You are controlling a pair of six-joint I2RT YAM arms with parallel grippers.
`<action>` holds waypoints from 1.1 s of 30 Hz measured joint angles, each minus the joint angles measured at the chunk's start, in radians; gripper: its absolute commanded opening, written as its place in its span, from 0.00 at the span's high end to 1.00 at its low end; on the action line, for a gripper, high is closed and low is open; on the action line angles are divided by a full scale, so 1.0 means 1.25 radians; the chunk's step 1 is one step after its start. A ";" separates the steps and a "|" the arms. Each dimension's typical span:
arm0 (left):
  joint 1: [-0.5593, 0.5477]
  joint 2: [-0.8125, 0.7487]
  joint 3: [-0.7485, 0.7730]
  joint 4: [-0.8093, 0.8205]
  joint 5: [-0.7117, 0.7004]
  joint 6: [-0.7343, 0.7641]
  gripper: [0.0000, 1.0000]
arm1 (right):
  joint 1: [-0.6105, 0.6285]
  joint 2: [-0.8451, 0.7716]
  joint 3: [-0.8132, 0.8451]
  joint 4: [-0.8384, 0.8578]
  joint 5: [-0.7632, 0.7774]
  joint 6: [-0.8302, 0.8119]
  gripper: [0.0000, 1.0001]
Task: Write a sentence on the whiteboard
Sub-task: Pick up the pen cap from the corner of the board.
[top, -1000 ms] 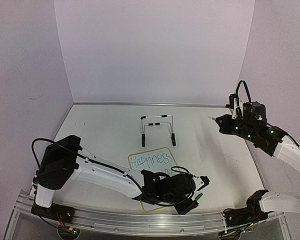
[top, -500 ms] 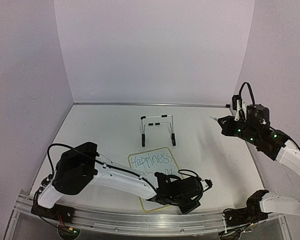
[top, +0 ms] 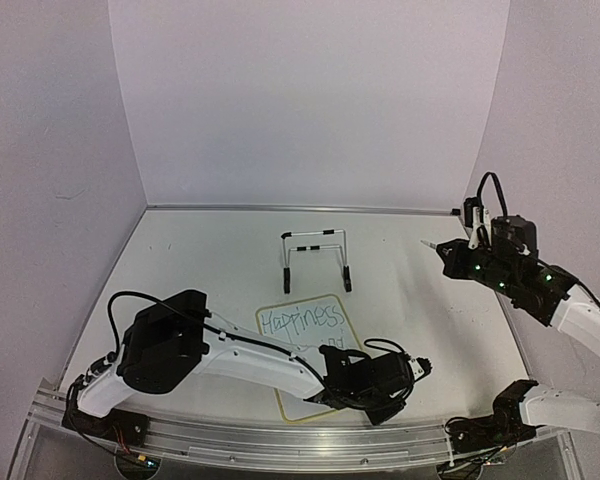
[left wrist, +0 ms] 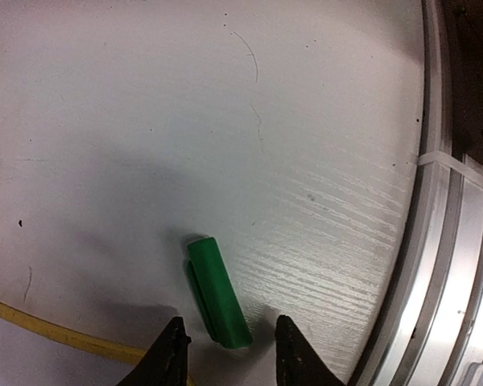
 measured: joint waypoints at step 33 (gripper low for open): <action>0.174 -0.430 -0.398 0.099 0.095 -0.020 1.00 | -0.013 0.073 0.127 -0.144 -0.207 -0.041 1.00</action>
